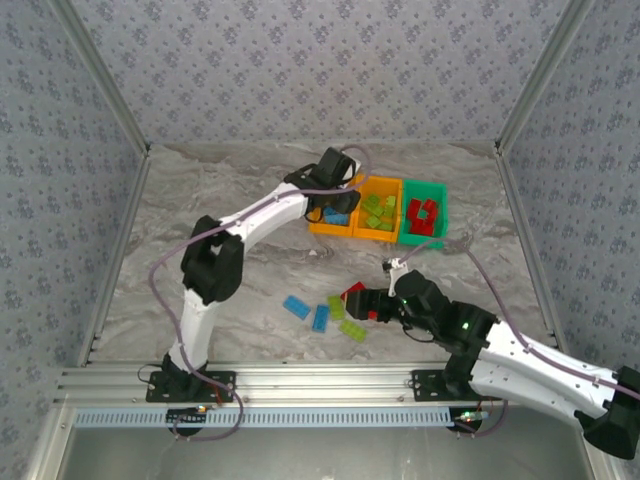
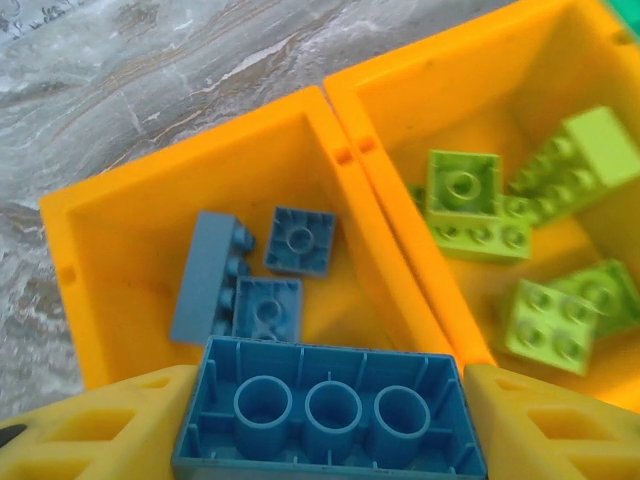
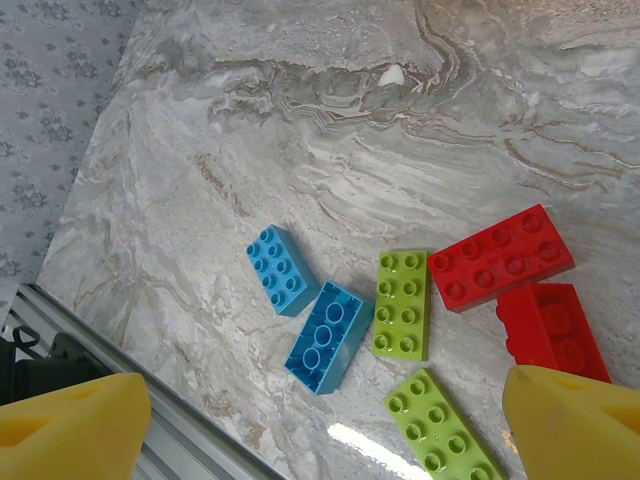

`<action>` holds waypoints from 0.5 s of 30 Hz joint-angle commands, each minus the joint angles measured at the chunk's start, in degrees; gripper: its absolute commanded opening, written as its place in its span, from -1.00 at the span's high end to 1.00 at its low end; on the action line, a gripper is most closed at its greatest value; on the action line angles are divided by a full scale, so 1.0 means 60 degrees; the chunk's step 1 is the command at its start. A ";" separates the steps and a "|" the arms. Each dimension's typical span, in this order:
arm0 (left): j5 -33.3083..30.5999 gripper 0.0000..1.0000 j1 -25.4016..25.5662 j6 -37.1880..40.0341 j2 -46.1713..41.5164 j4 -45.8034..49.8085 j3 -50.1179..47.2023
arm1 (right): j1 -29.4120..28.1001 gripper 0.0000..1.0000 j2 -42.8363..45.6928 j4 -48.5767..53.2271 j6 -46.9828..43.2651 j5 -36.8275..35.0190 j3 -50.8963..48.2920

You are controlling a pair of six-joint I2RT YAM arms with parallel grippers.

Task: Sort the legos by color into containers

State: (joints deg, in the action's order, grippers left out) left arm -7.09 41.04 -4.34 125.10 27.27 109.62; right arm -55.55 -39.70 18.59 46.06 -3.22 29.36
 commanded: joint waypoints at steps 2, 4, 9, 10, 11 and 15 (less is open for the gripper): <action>0.0229 -0.19 -0.0268 0.0482 0.0676 0.0859 0.1543 | 0.0026 -0.88 0.0339 0.0504 -0.0115 -0.0225 -0.0058; 0.0262 -0.34 -0.0285 0.0501 0.0826 0.1003 0.1853 | 0.0042 -0.88 0.0386 0.0596 -0.0173 -0.0254 -0.0037; 0.0507 -0.53 -0.0191 0.0326 0.0138 0.0583 0.1030 | 0.0085 -0.88 0.0362 0.0491 -0.0128 -0.0340 -0.0089; 0.0546 -0.54 -0.0162 0.0268 -0.0167 0.0408 0.0668 | 0.0075 -0.88 0.0362 0.0495 -0.0105 -0.0373 -0.0080; 0.0585 -0.56 -0.0142 0.0220 -0.0456 0.0256 0.0286 | 0.0083 -0.88 0.0362 0.0514 -0.0079 -0.0407 -0.0082; 0.1027 -0.58 -0.0094 -0.0247 -0.2079 -0.0150 -0.1416 | 0.0086 -0.87 0.0348 0.0834 -0.0016 -0.0652 -0.0051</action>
State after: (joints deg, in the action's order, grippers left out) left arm -3.79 40.01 -3.60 121.45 28.69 104.71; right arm -55.22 -37.95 21.32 45.87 -4.86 29.34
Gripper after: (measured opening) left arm 0.790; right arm 0.939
